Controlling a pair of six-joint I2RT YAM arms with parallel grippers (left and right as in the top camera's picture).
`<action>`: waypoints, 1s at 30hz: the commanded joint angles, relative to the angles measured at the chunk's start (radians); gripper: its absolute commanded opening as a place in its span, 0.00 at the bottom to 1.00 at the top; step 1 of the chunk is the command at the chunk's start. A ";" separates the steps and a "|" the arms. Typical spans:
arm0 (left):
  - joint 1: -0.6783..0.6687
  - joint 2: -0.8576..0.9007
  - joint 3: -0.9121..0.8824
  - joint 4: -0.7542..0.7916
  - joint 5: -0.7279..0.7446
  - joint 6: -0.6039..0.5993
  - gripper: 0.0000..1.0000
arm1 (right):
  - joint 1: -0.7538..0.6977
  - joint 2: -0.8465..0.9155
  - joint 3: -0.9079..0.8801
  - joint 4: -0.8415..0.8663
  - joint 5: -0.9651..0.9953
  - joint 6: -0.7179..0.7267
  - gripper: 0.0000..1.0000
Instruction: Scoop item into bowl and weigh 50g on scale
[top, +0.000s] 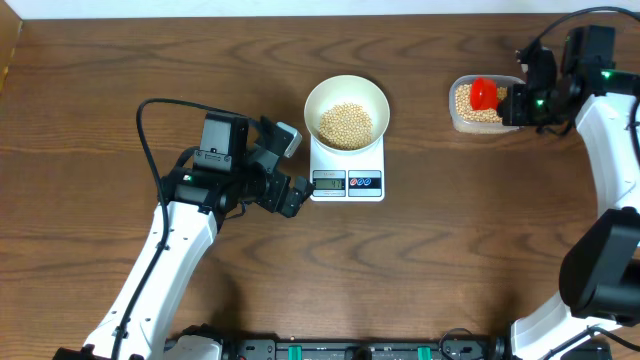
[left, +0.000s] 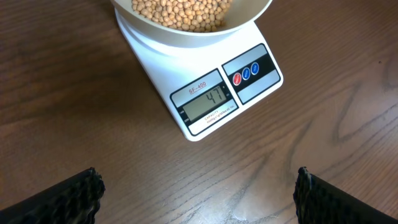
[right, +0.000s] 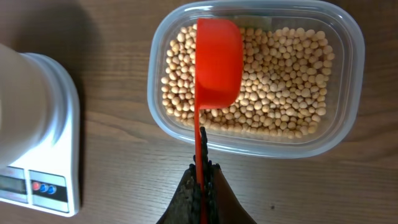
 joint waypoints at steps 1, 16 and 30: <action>0.000 0.003 0.000 -0.003 -0.005 0.006 1.00 | 0.022 0.013 -0.001 0.001 0.079 -0.015 0.01; 0.000 0.003 0.000 -0.003 -0.006 0.006 1.00 | 0.019 0.069 -0.001 -0.004 -0.082 -0.014 0.01; 0.000 0.003 0.000 -0.003 -0.005 0.006 1.00 | -0.102 0.071 -0.001 -0.005 -0.196 0.012 0.01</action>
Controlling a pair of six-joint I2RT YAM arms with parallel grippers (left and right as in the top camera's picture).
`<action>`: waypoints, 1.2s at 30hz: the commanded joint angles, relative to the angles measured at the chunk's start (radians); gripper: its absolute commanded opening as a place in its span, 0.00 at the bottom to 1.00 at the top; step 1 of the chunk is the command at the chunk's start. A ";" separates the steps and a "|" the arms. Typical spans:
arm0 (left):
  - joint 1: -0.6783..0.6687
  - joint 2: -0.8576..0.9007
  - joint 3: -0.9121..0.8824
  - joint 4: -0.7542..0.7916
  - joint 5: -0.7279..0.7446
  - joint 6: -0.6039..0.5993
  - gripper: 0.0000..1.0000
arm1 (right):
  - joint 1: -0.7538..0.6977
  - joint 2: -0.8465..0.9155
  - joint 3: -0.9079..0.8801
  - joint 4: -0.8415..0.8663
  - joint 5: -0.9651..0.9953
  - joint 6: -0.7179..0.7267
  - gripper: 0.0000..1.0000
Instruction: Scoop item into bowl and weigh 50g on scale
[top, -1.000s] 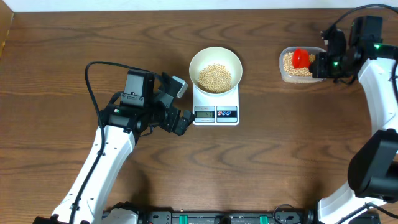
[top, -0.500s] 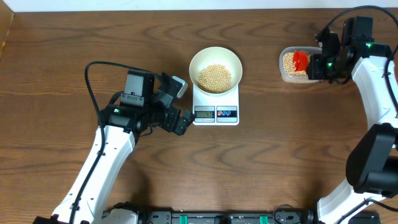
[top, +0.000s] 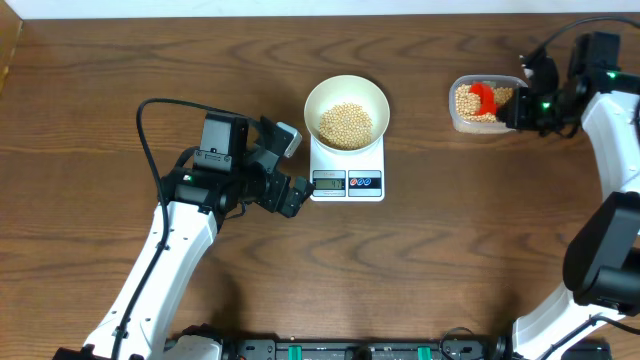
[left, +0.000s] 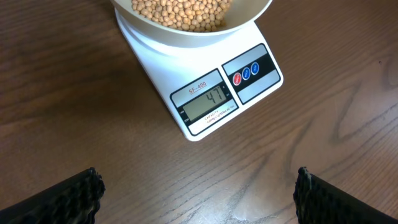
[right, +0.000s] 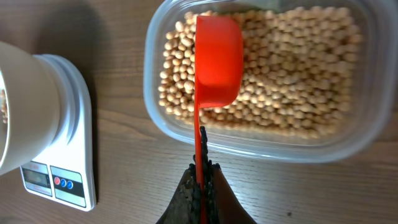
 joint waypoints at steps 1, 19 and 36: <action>0.000 0.003 0.000 -0.003 -0.006 0.006 1.00 | -0.043 0.010 -0.001 -0.002 -0.072 0.011 0.01; 0.000 0.003 0.000 -0.003 -0.005 0.006 1.00 | -0.137 0.010 -0.001 0.007 -0.536 -0.036 0.01; 0.000 0.003 0.000 -0.003 -0.005 0.006 1.00 | 0.001 0.010 -0.001 0.102 -0.754 0.037 0.01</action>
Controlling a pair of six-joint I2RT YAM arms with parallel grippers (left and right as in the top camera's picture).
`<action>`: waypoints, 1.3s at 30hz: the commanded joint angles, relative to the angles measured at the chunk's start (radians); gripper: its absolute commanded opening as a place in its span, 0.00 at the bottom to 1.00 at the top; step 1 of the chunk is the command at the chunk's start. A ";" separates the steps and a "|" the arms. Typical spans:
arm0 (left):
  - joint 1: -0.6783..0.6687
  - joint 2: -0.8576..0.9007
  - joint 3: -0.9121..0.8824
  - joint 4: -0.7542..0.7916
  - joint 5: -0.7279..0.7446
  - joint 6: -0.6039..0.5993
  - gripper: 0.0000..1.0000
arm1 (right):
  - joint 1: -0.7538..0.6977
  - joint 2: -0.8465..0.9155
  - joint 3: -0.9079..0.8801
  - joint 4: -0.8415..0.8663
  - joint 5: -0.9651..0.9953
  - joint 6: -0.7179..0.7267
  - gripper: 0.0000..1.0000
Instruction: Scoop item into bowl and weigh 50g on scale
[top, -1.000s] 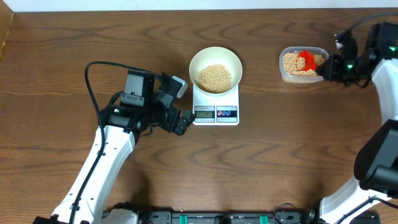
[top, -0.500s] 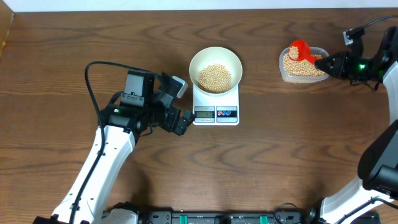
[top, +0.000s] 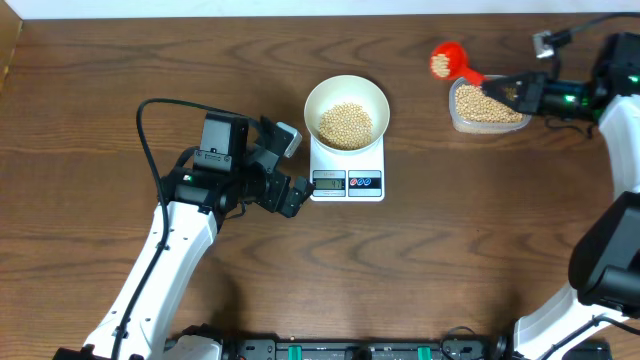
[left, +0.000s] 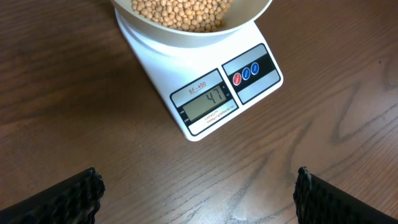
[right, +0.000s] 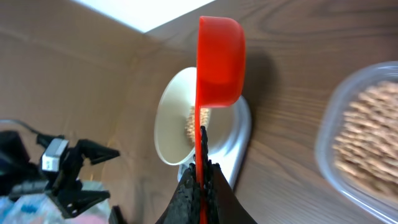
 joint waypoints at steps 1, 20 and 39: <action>0.000 0.003 0.000 -0.003 -0.006 0.006 1.00 | 0.059 0.008 -0.001 0.023 -0.063 0.031 0.01; 0.000 0.003 0.000 -0.003 -0.006 0.006 1.00 | 0.243 0.008 -0.001 0.095 0.034 0.003 0.01; 0.000 0.003 0.000 -0.003 -0.006 0.006 1.00 | 0.359 0.008 -0.001 0.085 0.198 -0.152 0.01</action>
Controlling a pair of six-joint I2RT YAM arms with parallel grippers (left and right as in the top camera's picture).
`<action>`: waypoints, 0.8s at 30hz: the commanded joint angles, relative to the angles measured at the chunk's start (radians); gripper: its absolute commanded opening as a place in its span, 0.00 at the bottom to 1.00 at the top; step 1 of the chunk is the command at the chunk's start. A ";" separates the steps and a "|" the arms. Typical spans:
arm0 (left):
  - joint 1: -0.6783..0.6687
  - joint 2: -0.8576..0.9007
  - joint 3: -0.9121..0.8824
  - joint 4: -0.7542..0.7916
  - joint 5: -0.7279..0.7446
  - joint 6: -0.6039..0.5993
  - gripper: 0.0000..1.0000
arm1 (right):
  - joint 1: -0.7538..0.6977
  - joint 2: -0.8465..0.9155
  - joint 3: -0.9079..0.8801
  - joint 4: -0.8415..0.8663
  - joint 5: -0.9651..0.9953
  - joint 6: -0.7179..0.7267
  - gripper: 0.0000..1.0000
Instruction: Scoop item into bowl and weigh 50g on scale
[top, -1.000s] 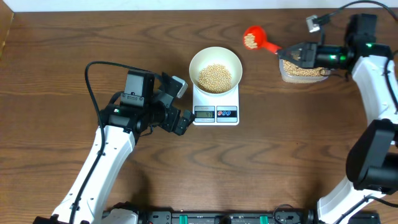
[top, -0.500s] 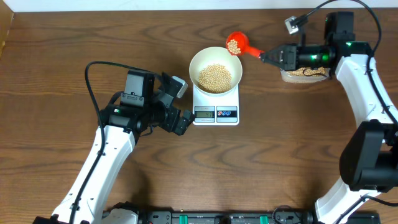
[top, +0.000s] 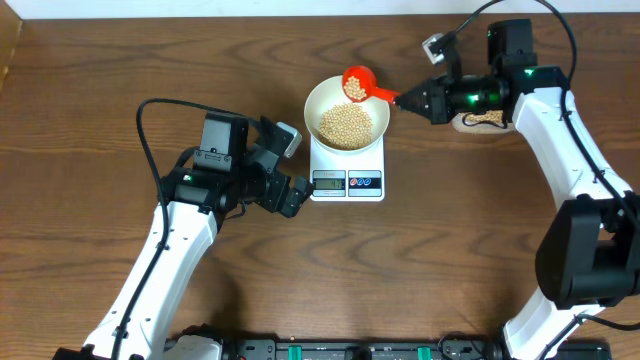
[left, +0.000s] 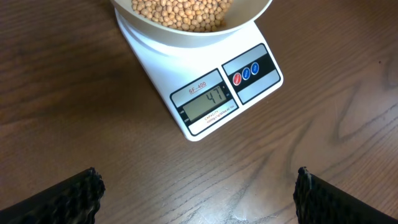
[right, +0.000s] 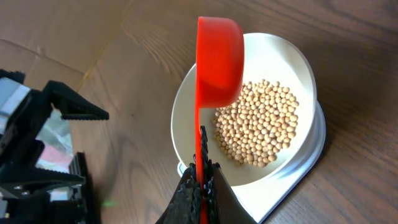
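Observation:
A cream bowl (top: 325, 102) of soybeans sits on the white scale (top: 347, 180); the scale's display (left: 207, 102) reads 47. My right gripper (top: 403, 99) is shut on the handle of the red scoop (top: 355, 83), which holds a few beans over the bowl's far right rim. In the right wrist view the red scoop (right: 219, 59) hangs above the bowl (right: 186, 106), held by the right gripper (right: 201, 177). My left gripper (left: 196, 193) stands open over bare table in front of the scale, its fingers (left: 65, 196) wide apart.
The clear tub of soybeans (top: 482, 119) sits at the back right, mostly hidden behind my right arm. My left arm (top: 215, 175) lies just left of the scale. The table's far edge runs close behind the bowl.
My right gripper has carried the scoop with beans from above the table left of the tub to over the bowl's rim. The left arm and the 47 reading are unchanged.
The scoop first sat over the beans in the tub, held by my right gripper, and stayed there a second later. Then it was lifted out with beans in it, left of the tub. Now it hangs over the bowl. The scale has read 47 throughout.

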 joint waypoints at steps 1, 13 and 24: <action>0.000 0.003 0.000 -0.003 -0.005 0.006 1.00 | 0.010 0.008 -0.001 -0.010 0.024 -0.068 0.01; 0.000 0.003 0.000 -0.003 -0.006 0.006 1.00 | 0.042 0.008 -0.001 -0.053 0.097 -0.219 0.01; 0.000 0.003 0.000 -0.003 -0.006 0.006 1.00 | 0.042 0.008 -0.001 -0.050 0.157 -0.264 0.01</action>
